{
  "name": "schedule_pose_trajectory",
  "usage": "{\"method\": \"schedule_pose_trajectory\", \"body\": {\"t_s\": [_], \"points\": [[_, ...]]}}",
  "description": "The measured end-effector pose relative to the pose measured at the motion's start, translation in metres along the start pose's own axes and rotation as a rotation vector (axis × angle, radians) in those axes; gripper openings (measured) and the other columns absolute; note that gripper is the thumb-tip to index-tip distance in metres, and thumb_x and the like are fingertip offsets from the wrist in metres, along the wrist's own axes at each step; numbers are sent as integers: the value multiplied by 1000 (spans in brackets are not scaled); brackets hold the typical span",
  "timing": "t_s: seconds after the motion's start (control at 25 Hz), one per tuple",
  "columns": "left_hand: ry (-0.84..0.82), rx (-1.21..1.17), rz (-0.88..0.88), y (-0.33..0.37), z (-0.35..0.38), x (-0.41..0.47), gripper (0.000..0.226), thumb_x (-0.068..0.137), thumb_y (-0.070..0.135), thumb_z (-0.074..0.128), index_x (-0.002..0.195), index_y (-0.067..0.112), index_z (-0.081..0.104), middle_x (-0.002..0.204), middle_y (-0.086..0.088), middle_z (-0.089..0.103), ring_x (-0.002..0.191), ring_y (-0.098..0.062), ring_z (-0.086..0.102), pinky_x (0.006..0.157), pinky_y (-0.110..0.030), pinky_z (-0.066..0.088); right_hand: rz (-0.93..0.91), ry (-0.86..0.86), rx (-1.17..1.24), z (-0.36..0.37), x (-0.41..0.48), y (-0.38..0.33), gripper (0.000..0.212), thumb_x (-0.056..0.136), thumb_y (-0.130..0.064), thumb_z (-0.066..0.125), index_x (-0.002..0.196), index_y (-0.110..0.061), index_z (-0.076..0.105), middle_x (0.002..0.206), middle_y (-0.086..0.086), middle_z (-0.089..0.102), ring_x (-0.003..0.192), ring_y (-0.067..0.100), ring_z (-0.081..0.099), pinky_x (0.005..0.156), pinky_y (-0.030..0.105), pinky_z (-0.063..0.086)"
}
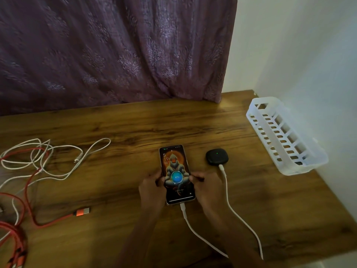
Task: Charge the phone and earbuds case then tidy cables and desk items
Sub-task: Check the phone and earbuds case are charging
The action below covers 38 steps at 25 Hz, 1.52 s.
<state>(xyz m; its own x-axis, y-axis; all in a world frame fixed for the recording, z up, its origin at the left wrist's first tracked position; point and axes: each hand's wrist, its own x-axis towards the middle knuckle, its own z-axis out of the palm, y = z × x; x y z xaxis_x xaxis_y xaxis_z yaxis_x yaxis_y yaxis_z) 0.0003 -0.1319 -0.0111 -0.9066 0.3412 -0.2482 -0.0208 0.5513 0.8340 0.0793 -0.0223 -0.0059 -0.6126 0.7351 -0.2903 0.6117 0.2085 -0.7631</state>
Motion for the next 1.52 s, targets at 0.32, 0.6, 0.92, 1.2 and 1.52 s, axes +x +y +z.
{"method": "schedule_pose_trajectory", "body": {"t_s": [0.32,0.6,0.92,1.2,1.52], "points": [[55,100,83,3,7,1,45,89,3,50,133,14,45,129,-12,44,115,-25,52,84,-38,55,-121,15,4,-13,-3,-2,32,90,-27,55,120,-17,57,117,-1,62,90,-1,55,56,3,40],[-56,246,367,59,52,11,51,87,21,60,135,19,43,137,-3,43,129,-19,36,100,-24,29,-225,161,89,-80,41,19,49,88,3,50,130,-22,49,136,-2,50,116,2,43,93,10,36],[-344,315,413,71,94,37,63,78,14,68,135,16,42,133,-6,49,125,-23,42,97,-22,28,-301,-197,-11,-88,77,48,63,83,13,51,138,-14,37,147,5,34,138,13,25,111,21,19],[-306,48,535,101,62,24,62,75,5,70,132,17,47,131,1,51,120,-10,45,100,-19,40,-381,-105,235,-118,49,8,64,80,15,55,127,-26,45,132,-3,51,127,10,45,104,22,39],[-210,-344,849,204,-13,-23,68,68,-7,72,112,40,52,120,0,61,111,-10,58,95,-26,49,-747,170,414,-184,-19,-90,57,81,9,59,116,-35,51,120,-13,58,118,7,54,100,22,44]]}}
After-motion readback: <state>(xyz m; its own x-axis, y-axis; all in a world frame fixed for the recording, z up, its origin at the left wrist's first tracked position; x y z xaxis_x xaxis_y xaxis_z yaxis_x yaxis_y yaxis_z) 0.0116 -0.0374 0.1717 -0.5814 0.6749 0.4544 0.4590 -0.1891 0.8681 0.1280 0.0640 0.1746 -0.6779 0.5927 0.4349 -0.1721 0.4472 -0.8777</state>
